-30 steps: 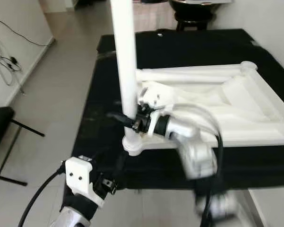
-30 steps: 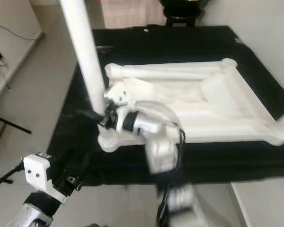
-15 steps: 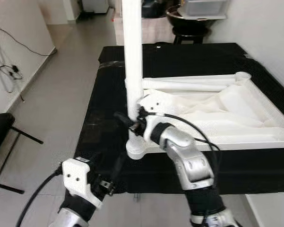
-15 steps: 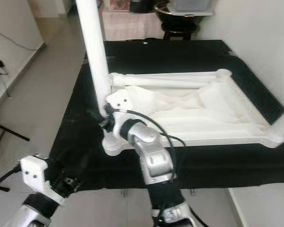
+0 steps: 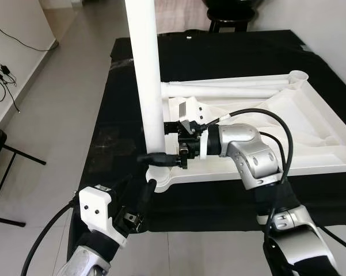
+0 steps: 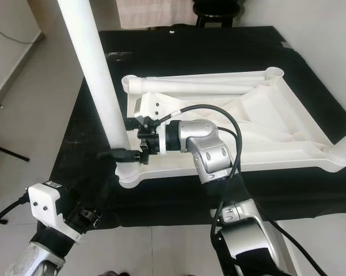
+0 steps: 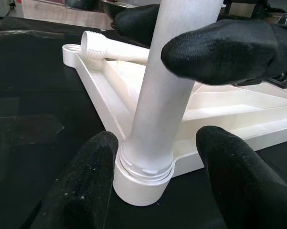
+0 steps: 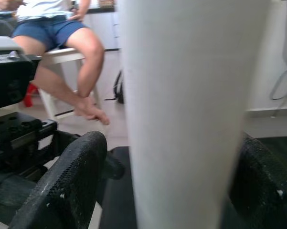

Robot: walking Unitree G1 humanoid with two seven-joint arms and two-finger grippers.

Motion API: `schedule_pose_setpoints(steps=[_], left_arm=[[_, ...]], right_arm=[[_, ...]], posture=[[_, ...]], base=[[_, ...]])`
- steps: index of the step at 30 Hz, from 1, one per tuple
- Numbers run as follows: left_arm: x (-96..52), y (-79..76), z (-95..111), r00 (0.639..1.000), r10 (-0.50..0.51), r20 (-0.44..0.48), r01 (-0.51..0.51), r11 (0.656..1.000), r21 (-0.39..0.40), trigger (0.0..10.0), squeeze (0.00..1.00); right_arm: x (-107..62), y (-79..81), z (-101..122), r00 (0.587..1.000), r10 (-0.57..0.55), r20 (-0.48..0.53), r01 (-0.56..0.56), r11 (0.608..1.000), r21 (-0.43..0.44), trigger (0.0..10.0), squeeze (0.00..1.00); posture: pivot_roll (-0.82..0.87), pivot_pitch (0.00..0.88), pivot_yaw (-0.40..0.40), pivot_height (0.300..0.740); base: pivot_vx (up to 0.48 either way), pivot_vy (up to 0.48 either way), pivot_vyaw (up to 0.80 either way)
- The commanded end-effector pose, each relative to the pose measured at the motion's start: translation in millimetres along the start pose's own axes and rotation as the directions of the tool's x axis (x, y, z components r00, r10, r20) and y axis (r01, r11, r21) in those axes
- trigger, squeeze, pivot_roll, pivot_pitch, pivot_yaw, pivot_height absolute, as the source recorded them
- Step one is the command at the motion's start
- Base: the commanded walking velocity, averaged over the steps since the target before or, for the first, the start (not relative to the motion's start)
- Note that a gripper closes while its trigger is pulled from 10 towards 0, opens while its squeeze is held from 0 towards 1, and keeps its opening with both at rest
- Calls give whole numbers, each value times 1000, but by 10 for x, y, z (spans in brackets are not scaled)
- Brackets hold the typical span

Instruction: Building children table

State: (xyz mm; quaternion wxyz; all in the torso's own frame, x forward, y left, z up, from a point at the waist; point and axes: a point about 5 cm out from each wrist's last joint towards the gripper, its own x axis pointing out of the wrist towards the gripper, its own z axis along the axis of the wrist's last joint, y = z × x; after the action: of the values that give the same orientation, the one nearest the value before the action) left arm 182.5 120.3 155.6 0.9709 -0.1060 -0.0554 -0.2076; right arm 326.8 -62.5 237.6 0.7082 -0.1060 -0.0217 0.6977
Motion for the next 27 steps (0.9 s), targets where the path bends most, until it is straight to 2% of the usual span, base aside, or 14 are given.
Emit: schedule_pose_setpoints(steps=[1,6,7,16,20,22,23,24,25,26,27], left_arm=[[-37,-4,-34,1000,16,-20,-16,1000,2,10000,0],[-67,-30,-26,1000,18,-24,-18,1000,1,10000,0],[-80,-42,-22,1000,18,-25,-18,1000,0,10000,0],[-119,-78,-11,999,14,-33,-15,1000,-6,10000,0],[-122,-83,-10,999,15,-34,-15,1000,-7,10000,0],[-122,-84,-8,999,17,-32,-17,1000,-8,10000,0],[-123,-80,-5,999,18,-31,-19,1000,-8,10000,0],[-125,-78,-4,999,20,-31,-20,1000,-8,10000,0],[-131,-61,3,999,22,-30,-23,1000,-6,10000,0],[-131,-61,3,999,22,-30,-23,1000,-6,10000,0],[-135,-48,8,999,24,-29,-25,1000,-4,10000,0]], right_arm=[[54,-16,70,998,57,14,-57,998,-28,10000,0],[107,-119,140,995,101,19,-100,994,-32,10000,0],[119,-148,160,992,120,24,-120,992,-30,0,0],[76,-216,154,978,202,41,-203,979,7,0,0],[44,-253,94,991,124,40,-125,992,11,0,0],[26,-285,4,999,-40,27,39,999,9,0,0],[24,-297,-78,986,-168,10,168,984,60,0,0],[18,-309,-137,969,-248,-8,248,964,95,0,0],[16,-245,-342,816,-566,-112,577,809,111,0,0],[16,-245,-342,816,-566,-112,577,809,111,0,0],[-80,-169,-470,613,-767,-191,788,609,85,0,0]], posture=[[133,166,-11,740],[145,182,-12,740],[149,189,-13,740],[156,206,-11,740],[146,209,-18,740],[140,213,-23,740],[134,215,-24,740],[134,215,-24,740],[121,218,-9,740],[121,218,-9,740],[121,218,-9,740]], base=[[0,0,0],[0,0,0],[0,0,0],[0,0,0],[0,0,0],[0,0,0],[0,0,0],[0,0,0],[0,0,0],[0,0,0],[0,0,0]])
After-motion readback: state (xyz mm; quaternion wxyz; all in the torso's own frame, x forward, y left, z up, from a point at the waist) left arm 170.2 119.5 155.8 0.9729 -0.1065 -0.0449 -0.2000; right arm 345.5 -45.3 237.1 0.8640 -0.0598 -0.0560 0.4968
